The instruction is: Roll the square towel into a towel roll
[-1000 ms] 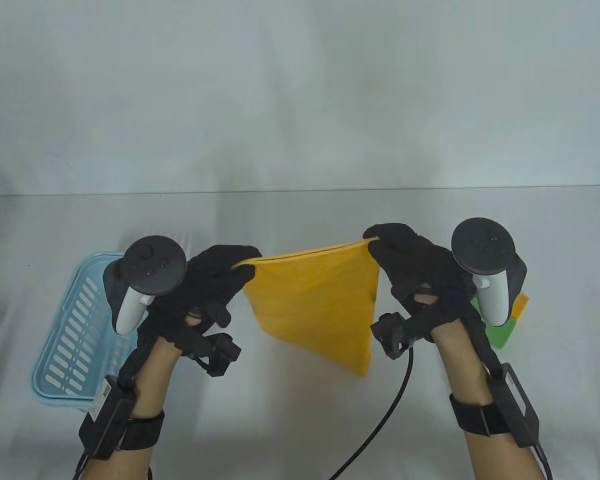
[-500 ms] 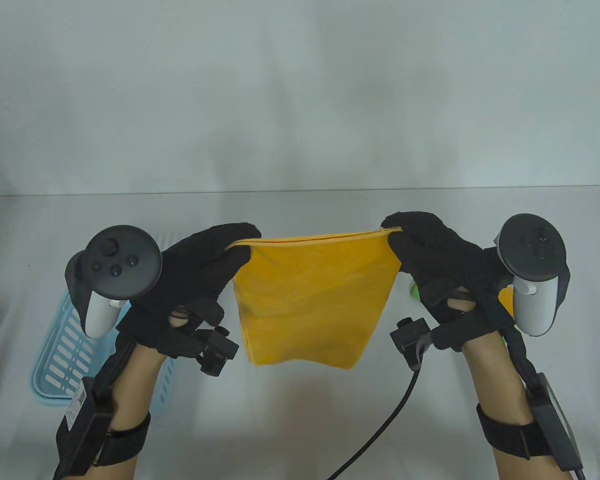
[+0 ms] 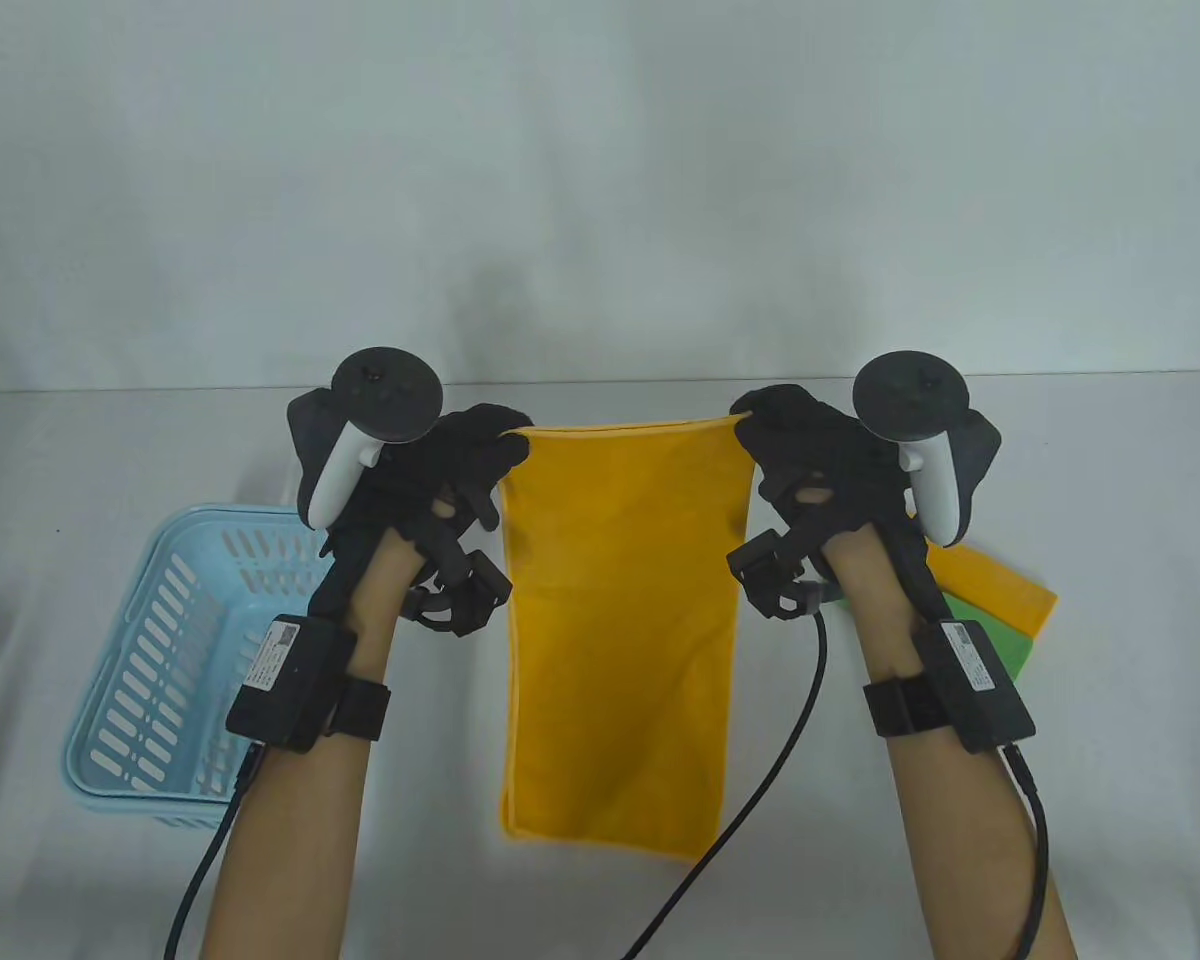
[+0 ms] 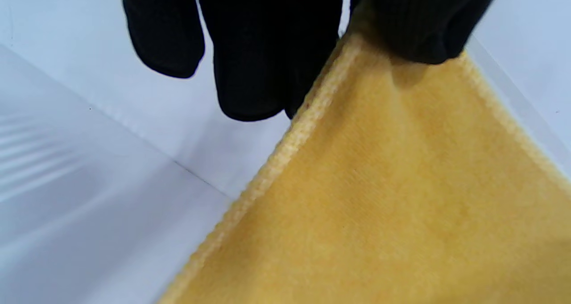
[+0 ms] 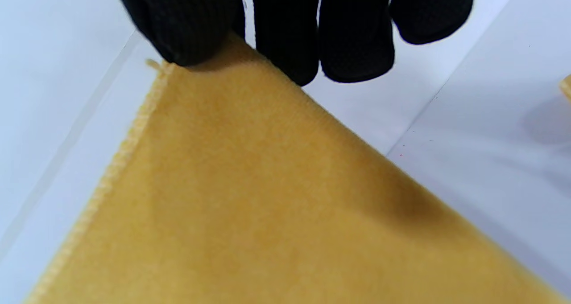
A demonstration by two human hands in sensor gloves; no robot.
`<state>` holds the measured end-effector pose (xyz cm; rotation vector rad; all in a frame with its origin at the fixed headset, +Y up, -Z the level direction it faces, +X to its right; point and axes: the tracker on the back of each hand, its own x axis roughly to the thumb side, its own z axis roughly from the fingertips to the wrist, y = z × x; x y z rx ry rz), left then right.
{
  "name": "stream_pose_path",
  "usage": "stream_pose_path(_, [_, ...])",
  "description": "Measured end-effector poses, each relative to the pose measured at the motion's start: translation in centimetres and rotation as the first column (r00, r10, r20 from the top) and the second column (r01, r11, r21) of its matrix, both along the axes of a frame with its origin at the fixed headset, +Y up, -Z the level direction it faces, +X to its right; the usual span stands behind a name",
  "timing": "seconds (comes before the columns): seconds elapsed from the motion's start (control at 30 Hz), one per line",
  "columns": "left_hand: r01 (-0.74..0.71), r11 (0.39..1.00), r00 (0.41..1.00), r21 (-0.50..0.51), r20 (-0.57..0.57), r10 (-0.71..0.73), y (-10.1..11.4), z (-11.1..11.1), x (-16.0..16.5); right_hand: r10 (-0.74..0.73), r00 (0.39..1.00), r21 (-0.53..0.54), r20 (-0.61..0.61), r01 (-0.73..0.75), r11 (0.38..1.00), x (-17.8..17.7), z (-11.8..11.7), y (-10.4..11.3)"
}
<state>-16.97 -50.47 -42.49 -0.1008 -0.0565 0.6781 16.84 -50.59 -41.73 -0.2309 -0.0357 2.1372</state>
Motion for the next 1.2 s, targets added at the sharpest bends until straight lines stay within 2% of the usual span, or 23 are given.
stream_pose_path(0.1, [-0.024, 0.988, 1.000, 0.153, -0.008, 0.025, 3.4, 0.5, 0.6, -0.097, 0.995, 0.104, 0.029, 0.094, 0.990, 0.6, 0.2, 2.9])
stream_pose_path(0.17, [-0.017, 0.982, 1.000, 0.187, 0.006, 0.016, 4.8, 0.9, 1.1, -0.100, 0.994, 0.158, 0.041, 0.093, 0.983, 1.0, 0.6, 4.4])
stream_pose_path(0.27, [0.073, 0.981, 0.997, 0.181, 0.014, -0.077, 4.7, 1.0, 1.7, -0.032, 0.998, 0.157, 0.056, 0.023, 0.987, 1.4, 0.8, 4.3])
stream_pose_path(0.37, [0.140, 0.983, 0.990, 0.120, 0.002, -0.141, 1.4, 0.5, 2.3, 0.032, 0.997, 0.106, 0.067, -0.039, 0.994, 1.6, 0.5, 1.1])
stream_pose_path(0.53, [0.117, 0.993, 0.993, 0.004, 0.000, -0.117, -4.7, 0.2, 2.4, 0.028, 0.999, 0.007, 0.027, -0.028, 1.000, 2.0, 0.6, -5.7])
stream_pose_path(0.63, [0.128, 0.991, 0.991, -0.051, 0.034, -0.126, -8.0, 1.1, 2.3, -0.002, 1.000, -0.058, -0.029, 0.000, 0.998, 2.1, 1.7, -9.4])
stream_pose_path(0.73, [0.165, 0.983, 0.982, -0.078, 0.101, -0.157, -10.3, 2.5, 2.2, -0.011, 0.997, -0.099, -0.079, 0.003, 0.995, 2.1, 3.4, -12.0])
stream_pose_path(0.87, [0.230, 0.966, 0.959, -0.121, 0.199, -0.203, -13.1, 5.1, 2.2, 0.022, 0.990, -0.145, -0.141, -0.043, 0.989, 2.1, 5.9, -14.7])
stream_pose_path(1.0, [0.285, 0.952, 0.937, -0.114, 0.245, -0.251, -15.1, 7.8, 2.4, 0.064, 0.976, -0.188, -0.208, -0.104, 0.977, 2.0, 8.3, -16.7])
stream_pose_path(1.2, [0.380, 0.919, 0.893, -0.107, 0.301, -0.335, -18.2, 10.3, 2.8, 0.166, 0.941, -0.182, -0.294, -0.226, 0.957, 1.7, 9.9, -19.2])
